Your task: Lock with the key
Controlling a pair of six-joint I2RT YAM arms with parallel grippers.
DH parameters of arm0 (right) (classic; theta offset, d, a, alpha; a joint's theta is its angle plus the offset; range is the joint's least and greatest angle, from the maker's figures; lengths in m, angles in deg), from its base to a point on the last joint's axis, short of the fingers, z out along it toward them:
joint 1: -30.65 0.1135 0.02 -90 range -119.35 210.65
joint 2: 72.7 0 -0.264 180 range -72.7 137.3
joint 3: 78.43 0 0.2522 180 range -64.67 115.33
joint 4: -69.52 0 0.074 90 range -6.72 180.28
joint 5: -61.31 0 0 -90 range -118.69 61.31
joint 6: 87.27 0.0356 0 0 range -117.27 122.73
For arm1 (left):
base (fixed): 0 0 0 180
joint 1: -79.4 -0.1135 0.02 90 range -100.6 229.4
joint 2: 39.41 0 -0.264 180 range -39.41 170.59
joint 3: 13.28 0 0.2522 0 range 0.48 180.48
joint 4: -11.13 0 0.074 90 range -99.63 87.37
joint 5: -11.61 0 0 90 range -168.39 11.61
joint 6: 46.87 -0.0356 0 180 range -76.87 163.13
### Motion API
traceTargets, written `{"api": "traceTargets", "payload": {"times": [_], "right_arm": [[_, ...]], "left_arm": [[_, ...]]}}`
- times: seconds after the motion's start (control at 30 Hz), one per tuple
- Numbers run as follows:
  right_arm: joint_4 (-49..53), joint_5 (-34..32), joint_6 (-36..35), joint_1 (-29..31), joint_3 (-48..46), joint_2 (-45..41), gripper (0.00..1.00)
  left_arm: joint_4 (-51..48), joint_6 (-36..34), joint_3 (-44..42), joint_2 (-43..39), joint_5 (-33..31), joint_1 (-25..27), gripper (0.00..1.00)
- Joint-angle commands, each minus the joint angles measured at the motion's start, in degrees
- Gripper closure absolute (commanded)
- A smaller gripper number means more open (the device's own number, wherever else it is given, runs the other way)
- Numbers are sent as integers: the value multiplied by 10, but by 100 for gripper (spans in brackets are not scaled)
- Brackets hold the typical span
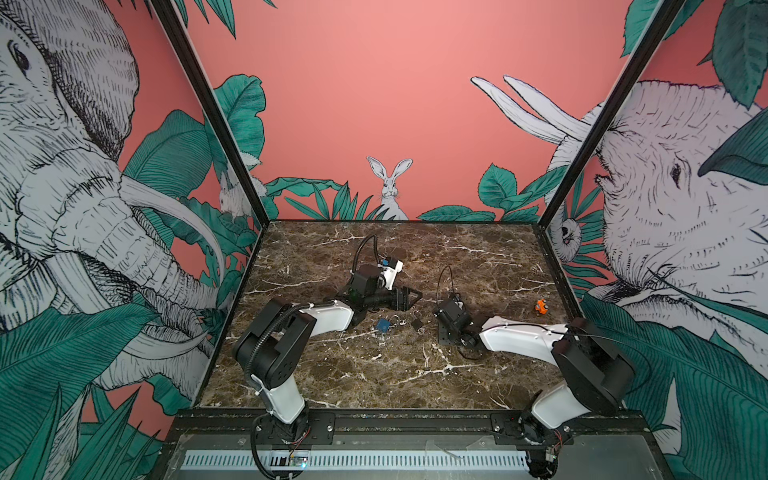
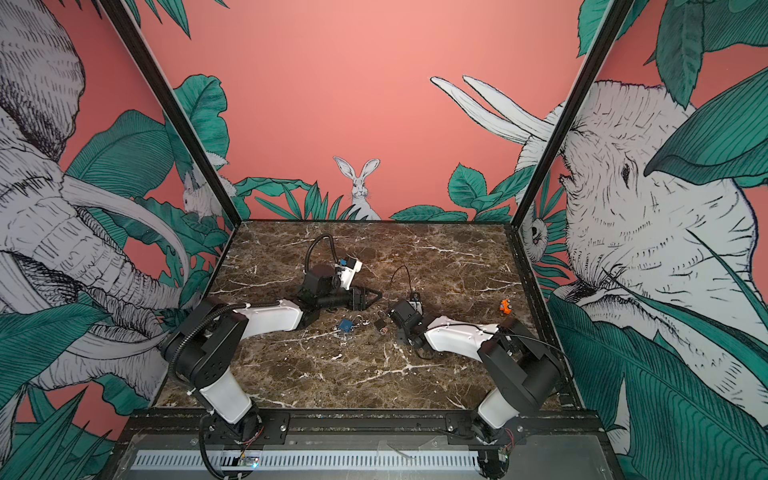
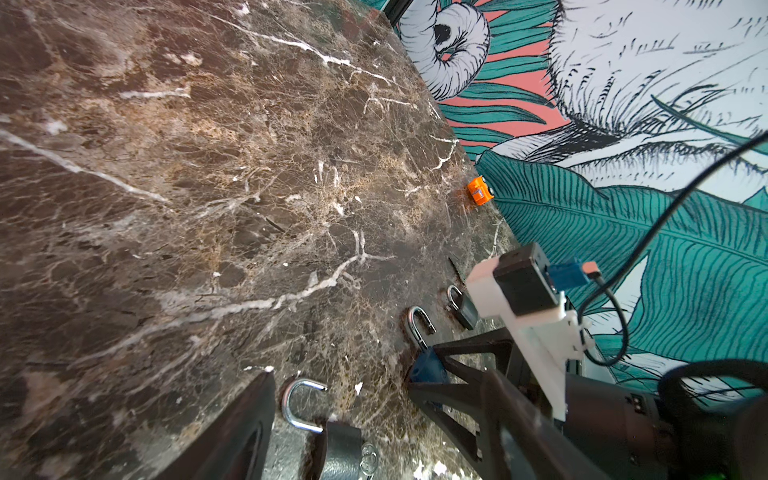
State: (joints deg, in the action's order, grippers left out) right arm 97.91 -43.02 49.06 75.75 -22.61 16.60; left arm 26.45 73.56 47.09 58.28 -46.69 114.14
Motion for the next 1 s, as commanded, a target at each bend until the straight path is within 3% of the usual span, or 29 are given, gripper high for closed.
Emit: {"api": "traceTargets", "payload": {"times": [0.0,0.3,0.67,0.97], "right_arm": [[50,15,11,11,-4,19,54],[80,-12,12,25,10,51,55],[77,-17,-14,25,18,46,66],[66,-12,-71,25,25,-3,70]], "left_arm": [[7,2,0,3,5,3,21],[13,2,-5,6,6,4,22],[-5,1,-6,1,10,3,24],[-126,-21,37,7,-10,20,30]]}}
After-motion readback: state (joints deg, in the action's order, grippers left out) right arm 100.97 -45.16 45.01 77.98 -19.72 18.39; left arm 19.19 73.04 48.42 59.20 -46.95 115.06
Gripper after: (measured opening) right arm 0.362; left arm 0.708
